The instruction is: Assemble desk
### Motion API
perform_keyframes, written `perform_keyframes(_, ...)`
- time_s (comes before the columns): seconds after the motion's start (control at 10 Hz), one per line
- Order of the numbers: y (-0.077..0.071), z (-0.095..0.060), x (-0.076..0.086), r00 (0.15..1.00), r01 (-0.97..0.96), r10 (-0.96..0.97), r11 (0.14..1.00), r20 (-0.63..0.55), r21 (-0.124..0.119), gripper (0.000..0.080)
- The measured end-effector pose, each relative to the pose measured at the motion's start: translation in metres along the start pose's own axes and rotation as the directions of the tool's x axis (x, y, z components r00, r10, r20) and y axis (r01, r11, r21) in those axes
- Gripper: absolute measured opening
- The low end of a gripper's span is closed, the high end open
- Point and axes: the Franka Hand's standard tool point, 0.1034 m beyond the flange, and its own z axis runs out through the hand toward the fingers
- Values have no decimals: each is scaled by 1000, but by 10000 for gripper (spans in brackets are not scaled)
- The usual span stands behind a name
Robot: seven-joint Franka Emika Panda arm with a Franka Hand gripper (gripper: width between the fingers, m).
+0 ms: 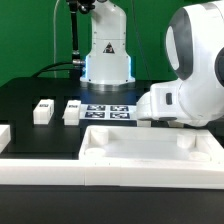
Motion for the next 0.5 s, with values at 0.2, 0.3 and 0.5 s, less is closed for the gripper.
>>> perform_keyframes(0.2,0,0,0,1000,0,0,1000,0,0,515)
perform_keyframes(0.3,0,0,0,1000,0,0,1000,0,0,515)
perform_keyframes(0.5,0,0,0,1000,0,0,1000,0,0,289)
